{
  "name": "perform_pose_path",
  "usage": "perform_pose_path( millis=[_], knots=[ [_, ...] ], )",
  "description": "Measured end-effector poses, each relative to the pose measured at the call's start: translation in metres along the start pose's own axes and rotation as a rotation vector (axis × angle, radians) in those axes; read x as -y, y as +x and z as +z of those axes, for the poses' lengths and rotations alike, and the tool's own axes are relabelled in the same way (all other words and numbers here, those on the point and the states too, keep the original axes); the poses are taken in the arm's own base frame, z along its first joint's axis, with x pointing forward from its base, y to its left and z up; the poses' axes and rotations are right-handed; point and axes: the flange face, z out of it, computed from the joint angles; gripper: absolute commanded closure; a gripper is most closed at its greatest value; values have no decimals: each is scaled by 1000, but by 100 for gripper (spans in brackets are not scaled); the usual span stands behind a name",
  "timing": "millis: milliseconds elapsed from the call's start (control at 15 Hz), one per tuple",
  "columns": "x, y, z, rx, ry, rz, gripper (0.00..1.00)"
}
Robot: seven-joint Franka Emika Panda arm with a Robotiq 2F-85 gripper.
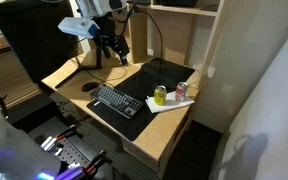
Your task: Turn off the desk lamp
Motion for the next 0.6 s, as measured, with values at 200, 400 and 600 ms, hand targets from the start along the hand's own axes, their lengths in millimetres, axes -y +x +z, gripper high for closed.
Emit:
perform_pose_path(
  millis=[200,400,600],
  knots=[
    [1,-1,1,10,7,-1,0],
    [-28,-43,-10,141,100,-74,0],
    [-26,-84,-31,218,256,-138,0]
  ],
)
